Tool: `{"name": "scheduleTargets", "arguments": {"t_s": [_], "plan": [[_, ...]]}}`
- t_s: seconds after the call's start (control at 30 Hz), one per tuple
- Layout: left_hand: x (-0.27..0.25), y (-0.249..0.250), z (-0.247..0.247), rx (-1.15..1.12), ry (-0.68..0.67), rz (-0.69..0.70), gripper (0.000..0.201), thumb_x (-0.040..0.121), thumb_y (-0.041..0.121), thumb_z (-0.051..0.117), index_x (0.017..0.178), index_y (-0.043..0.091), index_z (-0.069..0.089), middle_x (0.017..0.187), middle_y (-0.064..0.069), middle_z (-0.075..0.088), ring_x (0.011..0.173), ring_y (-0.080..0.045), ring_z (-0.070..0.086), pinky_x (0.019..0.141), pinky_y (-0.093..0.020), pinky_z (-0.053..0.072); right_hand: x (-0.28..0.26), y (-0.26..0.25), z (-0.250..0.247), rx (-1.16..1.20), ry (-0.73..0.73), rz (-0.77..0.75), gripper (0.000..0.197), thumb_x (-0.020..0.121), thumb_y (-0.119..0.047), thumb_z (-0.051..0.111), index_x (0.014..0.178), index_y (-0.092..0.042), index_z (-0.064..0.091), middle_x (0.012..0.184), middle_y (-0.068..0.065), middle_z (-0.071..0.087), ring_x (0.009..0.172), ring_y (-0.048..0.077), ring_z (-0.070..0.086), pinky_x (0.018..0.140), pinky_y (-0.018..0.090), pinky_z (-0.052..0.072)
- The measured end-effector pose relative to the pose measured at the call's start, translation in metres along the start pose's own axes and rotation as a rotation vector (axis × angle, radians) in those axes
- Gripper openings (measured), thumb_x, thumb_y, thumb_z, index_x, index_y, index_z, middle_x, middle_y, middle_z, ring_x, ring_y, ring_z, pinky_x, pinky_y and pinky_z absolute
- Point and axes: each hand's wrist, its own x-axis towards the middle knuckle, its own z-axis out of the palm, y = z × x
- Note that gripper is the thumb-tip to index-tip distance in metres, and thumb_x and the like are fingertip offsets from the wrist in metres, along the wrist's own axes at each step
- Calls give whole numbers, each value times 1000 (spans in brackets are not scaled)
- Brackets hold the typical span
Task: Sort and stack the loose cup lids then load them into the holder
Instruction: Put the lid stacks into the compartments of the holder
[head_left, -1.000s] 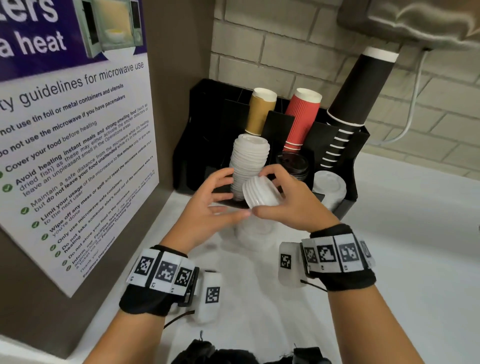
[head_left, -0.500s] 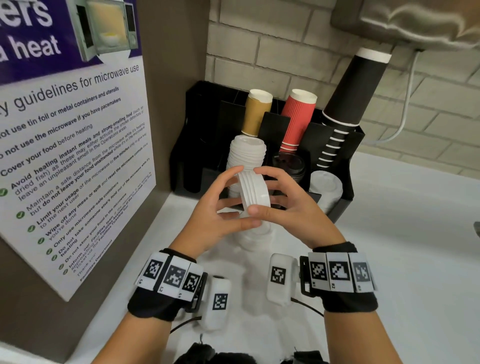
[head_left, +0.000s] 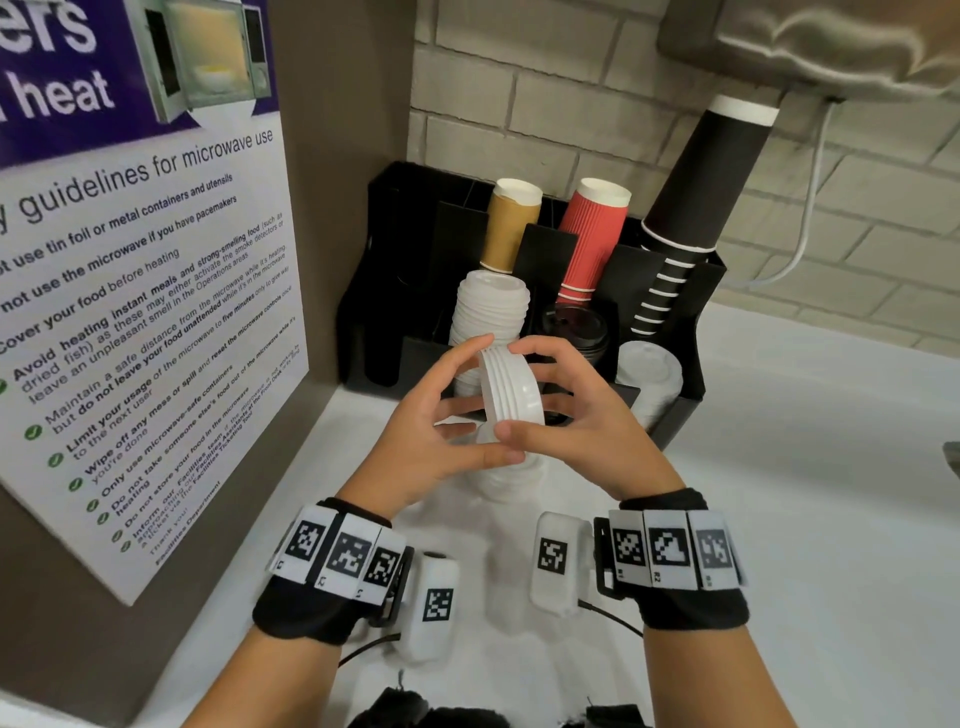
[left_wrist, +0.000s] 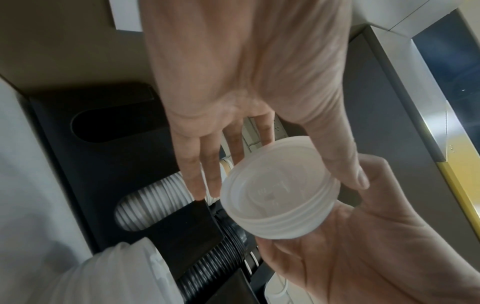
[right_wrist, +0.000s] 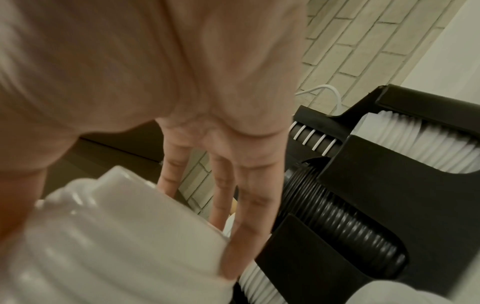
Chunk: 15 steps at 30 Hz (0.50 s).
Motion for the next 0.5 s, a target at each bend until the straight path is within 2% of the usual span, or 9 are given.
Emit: {"name": "scheduleTargets", "arguments": {"t_s": [0.1,0.17,0.27,0.33,0.37,0.43,0.47,0.5], "plan": [[0,-1,-1,0,-5,-1,91,63,25,89,137,49,42,137,24,48,120,-8,58,94,-30,53,-1,2,-2,-8,14,-23,59,74,-18,81,119,-40,50,112,-10,63,95,6,65,75,23,55],[0,0,-4,3,30,-4,82,68,31,81,136,48,41,140,21,46,122,-8,56,97,-29,50,-1,1,-10,-1,48,-40,58,72,-21,80,119,-39,51,112,-10,62,96,8,65,73,25,56],[-1,3,-9,-5,111,6,65,70,34,71,129,42,46,135,16,51,117,-10,59,86,-20,51,3,-1,-38,-26,195,-69,57,66,-31,78,115,-41,52,108,-15,61,95,6,64,68,25,55],[-1,6,-13,-5,151,15,57,69,36,68,123,39,50,130,14,52,113,-10,61,81,-16,49,8,3,-65,-111,325,-80,57,66,-36,76,116,-43,50,114,-12,60,101,10,62,75,25,53],[-2,6,-15,3,164,17,55,69,37,67,122,38,51,130,13,53,111,-10,61,80,-15,49,11,7,-81,-157,386,-74,58,67,-35,78,116,-43,49,116,-9,60,103,13,61,78,23,51],[-2,7,-19,27,186,18,51,70,40,66,119,38,54,128,14,54,109,-8,62,81,-14,48,17,17,-110,-286,467,-47,58,71,-29,81,116,-42,47,111,-12,60,103,14,60,74,12,47],[-2,7,-19,36,195,18,50,70,41,66,118,38,54,128,14,54,108,-7,62,81,-14,48,21,22,-122,-361,473,-14,58,72,-26,81,117,-42,47,108,-15,58,103,14,59,72,11,46],[-2,7,-20,41,202,18,49,70,41,66,117,38,55,127,15,55,107,-7,62,81,-13,48,24,28,-132,-423,459,33,59,73,-25,80,118,-41,46,108,-14,57,102,17,58,72,16,46]]}}
